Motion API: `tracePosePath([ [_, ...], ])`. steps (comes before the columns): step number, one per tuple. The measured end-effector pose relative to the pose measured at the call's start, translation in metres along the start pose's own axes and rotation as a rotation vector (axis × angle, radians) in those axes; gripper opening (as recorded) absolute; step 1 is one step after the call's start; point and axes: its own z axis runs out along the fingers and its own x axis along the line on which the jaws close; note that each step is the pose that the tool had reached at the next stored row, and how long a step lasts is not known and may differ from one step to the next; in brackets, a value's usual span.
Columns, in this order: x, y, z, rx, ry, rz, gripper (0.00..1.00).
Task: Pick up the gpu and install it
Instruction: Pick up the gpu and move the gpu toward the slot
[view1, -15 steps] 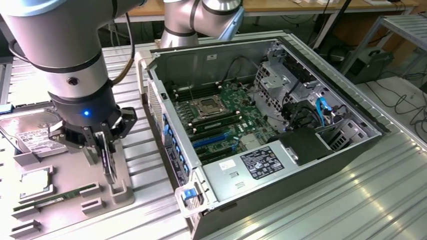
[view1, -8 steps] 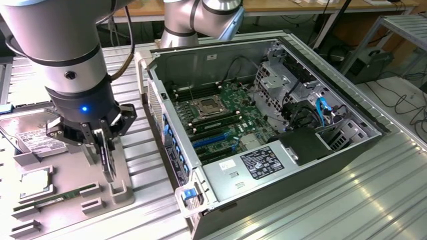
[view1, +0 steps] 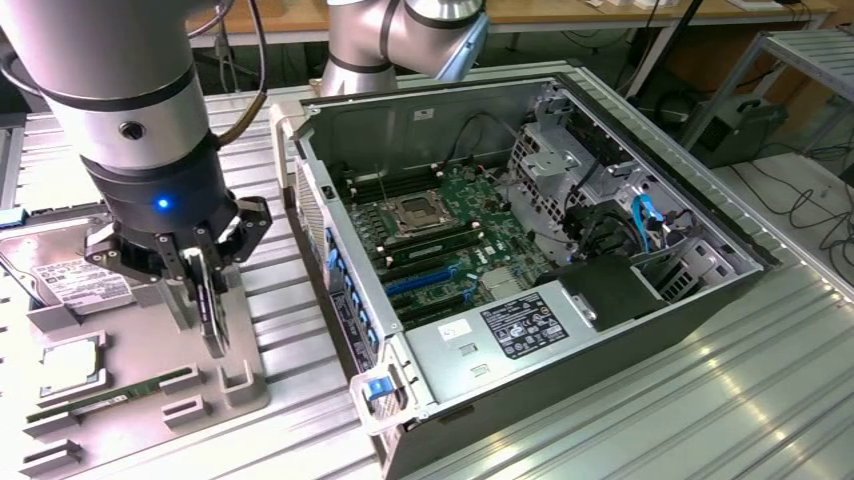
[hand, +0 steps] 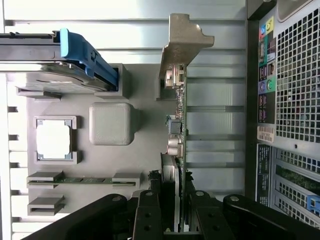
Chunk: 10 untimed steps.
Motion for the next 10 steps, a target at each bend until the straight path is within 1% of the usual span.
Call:
tracePosePath([
  [10,0.0,0.0004,-0.0123,0.0,0.0,0.0,0.27],
])
